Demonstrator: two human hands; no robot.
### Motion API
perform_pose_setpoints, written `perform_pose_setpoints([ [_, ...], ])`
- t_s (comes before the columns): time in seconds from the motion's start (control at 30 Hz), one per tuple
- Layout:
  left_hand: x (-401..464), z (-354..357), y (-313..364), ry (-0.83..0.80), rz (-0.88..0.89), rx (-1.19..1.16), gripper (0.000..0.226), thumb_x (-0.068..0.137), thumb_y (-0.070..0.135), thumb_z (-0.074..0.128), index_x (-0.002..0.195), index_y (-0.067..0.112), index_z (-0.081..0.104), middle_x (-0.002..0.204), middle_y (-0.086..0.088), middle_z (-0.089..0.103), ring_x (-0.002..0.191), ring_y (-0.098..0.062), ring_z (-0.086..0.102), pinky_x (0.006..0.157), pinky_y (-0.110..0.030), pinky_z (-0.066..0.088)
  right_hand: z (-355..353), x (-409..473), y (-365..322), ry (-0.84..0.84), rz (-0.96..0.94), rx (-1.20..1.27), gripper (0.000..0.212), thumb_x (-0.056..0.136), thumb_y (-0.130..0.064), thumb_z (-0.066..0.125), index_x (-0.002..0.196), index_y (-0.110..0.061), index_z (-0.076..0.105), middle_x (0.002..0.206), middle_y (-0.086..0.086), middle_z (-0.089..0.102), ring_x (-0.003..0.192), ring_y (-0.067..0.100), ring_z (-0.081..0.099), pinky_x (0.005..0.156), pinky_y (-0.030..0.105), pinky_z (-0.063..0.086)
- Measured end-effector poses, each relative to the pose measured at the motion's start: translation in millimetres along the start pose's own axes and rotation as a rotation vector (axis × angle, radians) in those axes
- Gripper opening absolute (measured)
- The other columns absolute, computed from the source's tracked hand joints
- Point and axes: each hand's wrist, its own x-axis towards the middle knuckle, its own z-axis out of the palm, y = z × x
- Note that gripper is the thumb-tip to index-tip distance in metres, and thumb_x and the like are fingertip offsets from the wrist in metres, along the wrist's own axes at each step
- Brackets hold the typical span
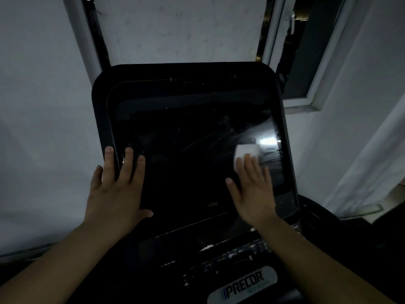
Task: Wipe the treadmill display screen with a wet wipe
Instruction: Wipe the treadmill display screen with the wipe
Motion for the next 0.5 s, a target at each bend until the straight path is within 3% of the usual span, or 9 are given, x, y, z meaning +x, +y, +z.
perform_pose_setpoints([
  [0.2, -0.3, 1.6, -1.5, 0.024, -0.011, -0.013, 0.143, 0.049, 0.073, 0.085, 0.16, 0.013, 0.019, 0.169, -0.016, 0.01, 0.152, -0.047, -0.009, 0.117, -0.064, 0.026, 13.6, -49.5, -23.0, 0.0, -0.339, 0.01, 0.066, 0.105, -0.051, 0.04, 0.158, -0.015, 0.027, 0.167, 0.009, 0.02, 0.156, 0.026, 0.013, 0.12, 0.06, 0.022],
  [0.27, -0.2, 2.4, -1.9, 0.024, -0.007, -0.011, 0.143, 0.046, 0.071, 0.087, 0.159, 0.011, 0.022, 0.168, -0.017, 0.013, 0.152, -0.048, -0.005, 0.115, -0.065, 0.027, 11.6, -42.8, -0.8, -0.018, -0.31, -0.038, 0.065, 0.105, -0.051, 0.038, 0.159, -0.017, 0.025, 0.168, 0.007, 0.019, 0.156, 0.025, 0.013, 0.12, 0.06, 0.022],
  [0.4, -1.1, 2.4, -0.9, 0.02, -0.014, -0.046, 0.144, 0.044, 0.069, 0.089, 0.159, 0.011, 0.023, 0.168, -0.018, 0.013, 0.153, -0.047, -0.005, 0.115, -0.066, 0.025, 2.2, -23.1, 36.2, -0.071, -0.042, -0.068, 0.069, 0.104, -0.06, 0.014, 0.161, -0.021, 0.017, 0.169, 0.005, 0.013, 0.157, 0.018, 0.002, 0.125, 0.055, 0.01],
  [0.5, -2.6, 2.2, 6.0, 0.029, -0.039, -0.096, 0.144, 0.049, 0.073, 0.085, 0.161, 0.015, 0.016, 0.17, -0.015, 0.003, 0.154, -0.04, -0.014, 0.119, -0.065, 0.019, 4.5, -25.1, 24.7, -0.045, 0.021, -0.007, 0.073, 0.103, -0.063, 0.016, 0.16, -0.017, 0.02, 0.168, 0.009, 0.014, 0.157, 0.022, 0.003, 0.125, 0.053, 0.008],
])
